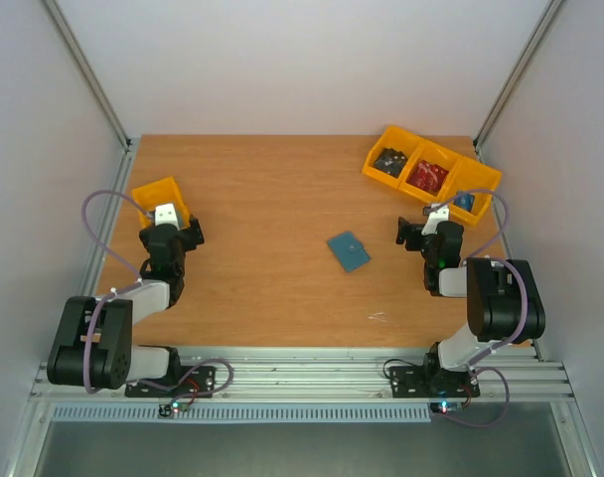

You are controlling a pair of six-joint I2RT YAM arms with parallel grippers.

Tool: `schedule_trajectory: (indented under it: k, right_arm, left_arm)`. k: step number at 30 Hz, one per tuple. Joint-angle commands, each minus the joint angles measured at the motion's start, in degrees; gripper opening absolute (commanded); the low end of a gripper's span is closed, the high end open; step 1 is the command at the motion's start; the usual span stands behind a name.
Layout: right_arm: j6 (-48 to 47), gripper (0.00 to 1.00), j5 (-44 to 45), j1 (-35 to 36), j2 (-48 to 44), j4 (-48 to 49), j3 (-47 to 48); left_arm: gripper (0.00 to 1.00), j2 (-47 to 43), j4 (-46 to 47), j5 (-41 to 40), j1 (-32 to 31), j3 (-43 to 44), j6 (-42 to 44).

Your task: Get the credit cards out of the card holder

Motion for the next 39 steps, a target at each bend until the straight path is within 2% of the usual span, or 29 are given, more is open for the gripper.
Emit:
schedule_trajectory:
  k: [1, 5, 10, 11, 15, 17, 19, 21, 23, 25, 29, 31, 35, 39]
  right_arm:
    - [0.1, 0.99, 0.8, 0.2, -0.1, 0.8, 1.0]
    - [0.1, 0.99, 0.8, 0.2, -0.1, 0.8, 1.0]
    - [0.4, 0.98, 1.6, 0.4, -0.8, -1.6, 1.9]
    - [0.7, 0.98, 2.5, 0.4, -1.8, -4.3, 2.9]
    - [2.1, 0.99, 4.1, 0.3, -12.1, -29.5, 15.1]
    - [3.0, 0.98, -0.2, 0.3, -16.0, -37.4, 20.8]
    - [4.5, 0.99, -7.6, 0.2, -17.7, -47.2, 27.4]
    - [6.9, 0.98, -15.2, 0.3, -16.9, -59.5, 35.4]
    - [9.9, 0.98, -16.8, 1.0, -15.5, -71.4, 42.4]
    - [11.1, 0.99, -13.9, 3.8, -14.8, -78.0, 44.8]
    - [3.8, 0.99, 3.3, 19.4, -10.8, -89.2, 47.9]
    - [1.7, 0.98, 8.6, 25.2, -5.6, -96.5, 51.5]
    - [2.3, 0.98, 10.4, 28.5, 3.9, -108.5, 57.4]
    - [1.2, 0.99, 10.6, 30.0, 8.7, -111.7, 57.5]
  left_arm:
    - [0.99, -0.3, 4.0, -0.4, 0.2, 0.7, 0.1]
    - [0.99, -1.1, 5.0, 2.4, 0.2, 0.8, 1.7]
    - [0.99, -3.2, 8.6, 11.7, 0.2, 0.9, 8.5]
    - [0.99, -3.7, 10.0, 13.5, 0.2, 0.7, 10.1]
    - [0.99, -6.5, 11.8, 15.4, 0.2, 2.0, 13.2]
    - [0.99, -8.3, 4.6, 13.5, 0.2, 5.0, 12.1]
    - [0.99, -9.2, -6.5, 12.5, 0.2, 9.3, 11.7]
    - [1.0, -10.5, -15.9, 11.2, 0.2, 12.8, 10.4]
    - [0.99, -13.6, -21.1, 12.6, 0.2, 13.9, 6.1]
    - [0.99, -17.2, -24.2, 17.9, 0.2, 14.1, 3.2]
    - [0.99, -20.9, -30.5, 32.0, 0.2, 15.8, 0.5]
    - [0.99, -21.7, -32.7, 34.3, 0.2, 16.2, 0.3]
    - [0.99, -23.4, -40.7, 39.0, 0.3, 17.4, 4.3]
    - [0.99, -24.6, -49.7, 47.6, 0.3, 19.2, 15.3]
